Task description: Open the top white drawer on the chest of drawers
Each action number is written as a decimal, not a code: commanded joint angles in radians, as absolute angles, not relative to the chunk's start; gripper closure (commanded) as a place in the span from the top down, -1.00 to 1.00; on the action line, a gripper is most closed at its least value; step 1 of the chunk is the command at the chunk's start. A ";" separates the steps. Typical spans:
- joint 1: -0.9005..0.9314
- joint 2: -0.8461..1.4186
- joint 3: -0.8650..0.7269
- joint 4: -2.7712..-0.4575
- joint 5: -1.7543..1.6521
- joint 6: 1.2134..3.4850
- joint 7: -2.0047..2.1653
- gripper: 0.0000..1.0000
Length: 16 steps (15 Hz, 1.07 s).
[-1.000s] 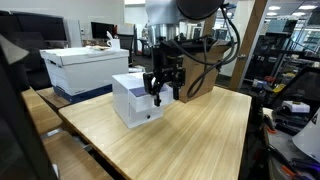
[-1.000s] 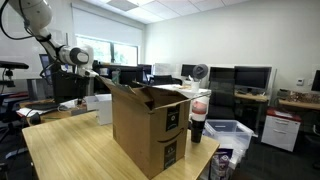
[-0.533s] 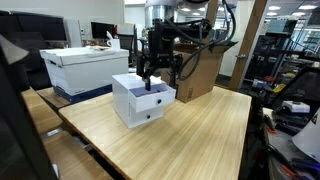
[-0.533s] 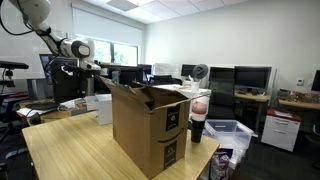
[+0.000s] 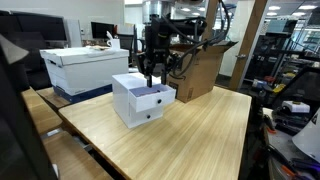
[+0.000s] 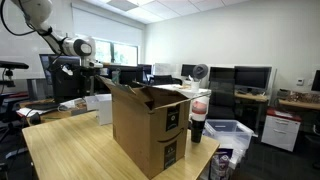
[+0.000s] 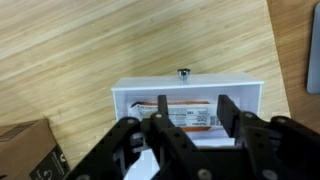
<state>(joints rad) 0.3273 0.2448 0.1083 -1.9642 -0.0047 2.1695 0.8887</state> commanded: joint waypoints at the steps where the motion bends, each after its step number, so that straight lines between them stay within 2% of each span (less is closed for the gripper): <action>1: 0.316 0.273 0.119 -1.956 -0.042 2.216 0.892 -0.48; 5: 0.317 0.293 0.119 -1.952 -0.043 2.241 0.879 -0.92; 6: 0.317 0.293 0.118 -1.953 -0.048 2.254 0.872 -0.97; 16: 0.316 0.335 0.109 -1.938 -0.110 2.297 0.779 -1.00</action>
<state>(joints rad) 0.3275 0.3132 0.1072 -1.9475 -0.0819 2.2708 0.8253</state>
